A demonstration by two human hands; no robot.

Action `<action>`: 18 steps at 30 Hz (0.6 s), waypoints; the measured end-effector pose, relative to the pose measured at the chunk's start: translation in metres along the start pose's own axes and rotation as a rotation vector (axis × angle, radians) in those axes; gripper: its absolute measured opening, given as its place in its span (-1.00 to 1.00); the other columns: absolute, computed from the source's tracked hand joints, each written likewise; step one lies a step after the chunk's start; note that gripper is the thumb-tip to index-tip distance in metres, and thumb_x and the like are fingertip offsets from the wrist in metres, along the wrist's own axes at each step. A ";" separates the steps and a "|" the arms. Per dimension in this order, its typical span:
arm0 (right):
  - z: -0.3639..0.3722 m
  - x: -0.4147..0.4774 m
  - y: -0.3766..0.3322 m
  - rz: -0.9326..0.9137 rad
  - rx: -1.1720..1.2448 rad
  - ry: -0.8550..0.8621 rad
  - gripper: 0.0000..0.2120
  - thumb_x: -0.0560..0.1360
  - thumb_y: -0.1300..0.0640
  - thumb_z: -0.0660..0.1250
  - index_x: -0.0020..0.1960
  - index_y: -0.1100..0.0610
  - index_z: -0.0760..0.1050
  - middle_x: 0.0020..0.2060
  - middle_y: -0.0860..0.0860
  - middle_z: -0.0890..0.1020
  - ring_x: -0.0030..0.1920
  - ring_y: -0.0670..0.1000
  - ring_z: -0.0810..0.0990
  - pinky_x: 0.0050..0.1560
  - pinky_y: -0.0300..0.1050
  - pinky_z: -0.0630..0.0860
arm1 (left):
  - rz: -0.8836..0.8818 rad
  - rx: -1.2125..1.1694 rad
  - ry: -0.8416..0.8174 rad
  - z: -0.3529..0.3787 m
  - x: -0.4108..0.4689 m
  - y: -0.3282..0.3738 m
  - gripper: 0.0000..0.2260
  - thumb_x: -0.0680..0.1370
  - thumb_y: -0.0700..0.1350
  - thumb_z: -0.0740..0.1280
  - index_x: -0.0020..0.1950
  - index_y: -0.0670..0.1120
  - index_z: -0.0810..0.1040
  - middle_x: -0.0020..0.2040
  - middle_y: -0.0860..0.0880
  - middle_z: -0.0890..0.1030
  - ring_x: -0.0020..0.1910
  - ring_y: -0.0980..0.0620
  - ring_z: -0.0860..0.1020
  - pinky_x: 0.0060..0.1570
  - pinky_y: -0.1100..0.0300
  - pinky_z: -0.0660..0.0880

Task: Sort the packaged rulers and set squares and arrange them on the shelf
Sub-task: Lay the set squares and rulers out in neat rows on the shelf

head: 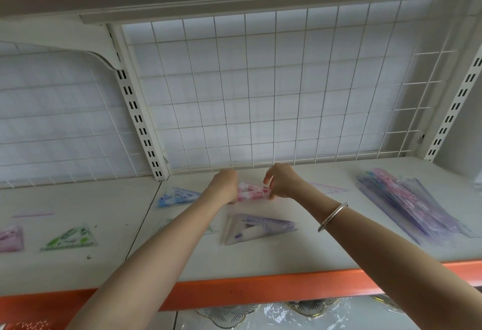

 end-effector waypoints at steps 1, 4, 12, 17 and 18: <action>0.000 0.000 -0.001 -0.007 -0.003 -0.001 -0.62 0.29 0.30 0.52 0.10 0.21 0.60 0.01 0.10 0.66 0.06 0.06 0.59 0.04 -0.18 0.50 | -0.001 0.011 -0.003 0.000 0.001 0.000 -0.67 0.43 -0.32 0.38 0.18 -0.36 0.53 0.17 -0.28 0.57 0.13 -0.14 0.58 0.07 0.06 0.52; 0.002 0.001 -0.002 -0.018 -0.011 -0.005 -0.60 0.29 0.30 0.52 0.12 0.21 0.59 0.03 0.11 0.65 0.06 0.07 0.59 0.06 -0.16 0.51 | -0.006 0.031 -0.017 0.001 0.003 0.000 -0.68 0.44 -0.30 0.39 0.17 -0.33 0.55 0.16 -0.25 0.58 0.11 -0.10 0.60 -0.05 0.12 0.54; -0.003 0.006 -0.030 -0.126 0.024 0.048 -0.57 0.36 0.26 0.45 0.22 0.17 0.52 0.17 0.08 0.57 0.14 0.05 0.55 0.14 -0.17 0.45 | 0.035 -0.173 -0.008 -0.025 0.011 -0.030 -0.49 0.37 -0.20 0.53 0.28 -0.20 0.48 0.21 -0.13 0.53 0.14 -0.10 0.54 0.09 0.14 0.47; 0.010 0.015 -0.084 -0.216 0.055 0.024 -0.66 0.45 0.18 0.39 0.22 0.19 0.53 0.17 0.08 0.58 0.14 0.06 0.56 0.19 -0.12 0.47 | 0.057 -0.111 -0.052 -0.045 0.015 -0.087 -0.45 0.42 -0.19 0.50 0.38 -0.13 0.43 0.33 -0.09 0.48 0.27 -0.04 0.47 0.22 0.16 0.41; 0.015 0.017 -0.095 -0.228 0.058 0.013 -0.66 0.47 0.15 0.38 0.22 0.20 0.53 0.17 0.08 0.58 0.14 0.07 0.56 0.19 -0.12 0.46 | 0.046 -0.082 -0.081 -0.042 0.015 -0.099 -0.42 0.42 -0.18 0.50 0.40 -0.11 0.41 0.36 -0.08 0.45 0.30 -0.03 0.45 0.23 0.16 0.40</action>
Point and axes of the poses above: each hand's wrist, its own x-axis towards the middle knuckle, its own z-axis out of the palm, y = z × x, the point moved 8 cm from there along x, towards the middle knuckle
